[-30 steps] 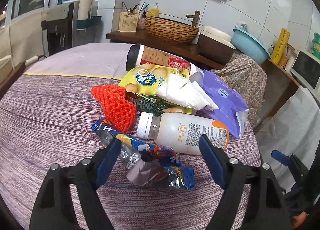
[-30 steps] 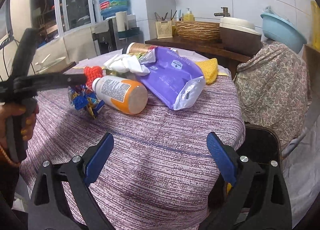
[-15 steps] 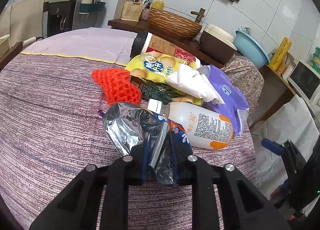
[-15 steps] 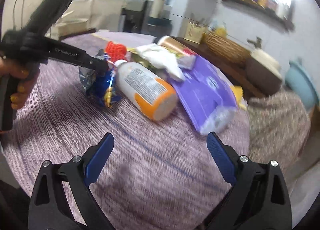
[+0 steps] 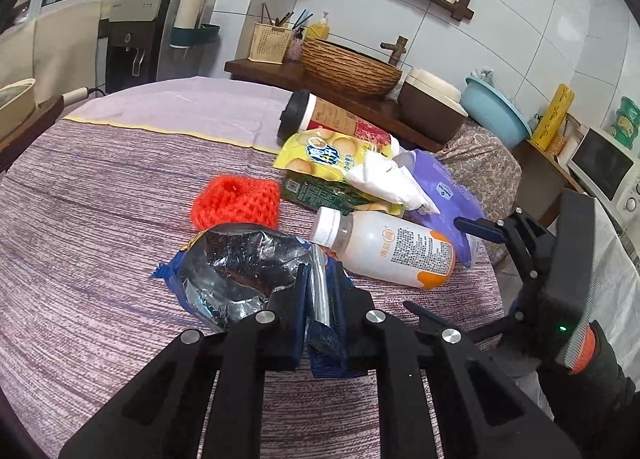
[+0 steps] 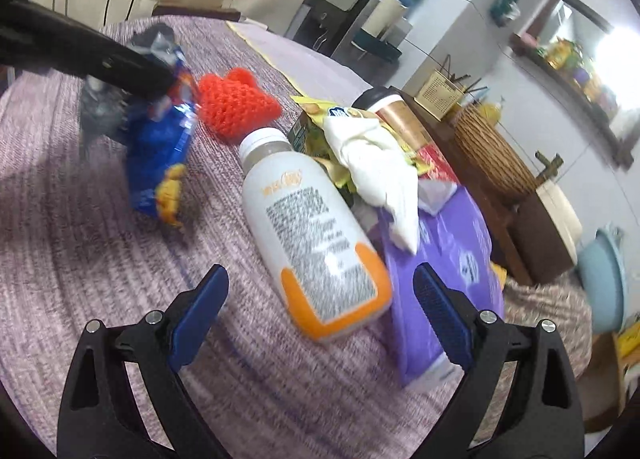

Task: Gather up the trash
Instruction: 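Grasp the white-and-orange bottle with the right tool while the left tool holds the wrapper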

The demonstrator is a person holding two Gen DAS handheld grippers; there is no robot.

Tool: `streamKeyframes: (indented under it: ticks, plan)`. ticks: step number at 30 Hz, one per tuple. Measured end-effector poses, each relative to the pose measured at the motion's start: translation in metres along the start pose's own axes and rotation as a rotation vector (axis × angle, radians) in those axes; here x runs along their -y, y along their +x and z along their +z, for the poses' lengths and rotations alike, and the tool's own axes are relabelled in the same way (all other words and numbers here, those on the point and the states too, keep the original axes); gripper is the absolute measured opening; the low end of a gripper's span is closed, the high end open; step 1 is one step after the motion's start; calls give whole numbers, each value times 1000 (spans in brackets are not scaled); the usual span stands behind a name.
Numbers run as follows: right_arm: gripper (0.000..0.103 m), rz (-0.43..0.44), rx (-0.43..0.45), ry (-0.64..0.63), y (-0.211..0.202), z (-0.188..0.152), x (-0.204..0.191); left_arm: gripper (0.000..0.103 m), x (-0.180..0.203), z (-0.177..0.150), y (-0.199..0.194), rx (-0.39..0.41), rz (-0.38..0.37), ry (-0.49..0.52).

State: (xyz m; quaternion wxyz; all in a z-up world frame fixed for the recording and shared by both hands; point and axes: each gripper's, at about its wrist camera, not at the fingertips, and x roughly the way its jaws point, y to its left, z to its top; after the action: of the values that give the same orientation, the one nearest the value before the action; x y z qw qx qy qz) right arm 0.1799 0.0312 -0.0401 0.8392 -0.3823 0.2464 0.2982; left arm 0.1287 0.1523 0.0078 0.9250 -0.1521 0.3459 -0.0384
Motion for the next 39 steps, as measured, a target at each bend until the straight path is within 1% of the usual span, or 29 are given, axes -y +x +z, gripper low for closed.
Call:
streamKeyframes:
  ticks: [3,5,7,9,10,11,16,21,26,28,33,39]
  plan:
    - [91,-21,-24,-47,12,6,-2,13,-4,1,-3,7,3,-11]
    - [86,-19,-44,-72,21,10,-3,13,-7,1,-4,7,6,-16]
    - [84,-16,-65,-94,32,13,-5,13,-11,0,-4,7,8,-20]
    - [78,-24,-79,-114,40,15,-8,13,-14,0,-4,5,10,-25]
    - [77,-20,-67,-111,40,16,-8,13,-16,-1,-4,4,11,-28]
    - [73,-12,-70,-108,41,17,-9,13,-17,-1,-3,3,12,-28]
    - [64,-15,-59,-118,34,15,-16,13,-19,-2,-1,-2,9,-28]
    - [62,51,-48,-62,19,11,-18,13,-18,-2,0,-1,2,-25]
    - [62,142,-31,64,4,2,-15,13,-12,-3,-1,-1,-7,-13]
    - [62,165,-22,117,-2,-2,-12,13,-9,-4,-2,0,-13,-6]
    - [62,182,0,201,-18,-15,-9,13,3,-5,-7,9,-26,16]
    - [62,193,23,291,-41,-38,-4,13,23,-7,-11,13,-56,51]
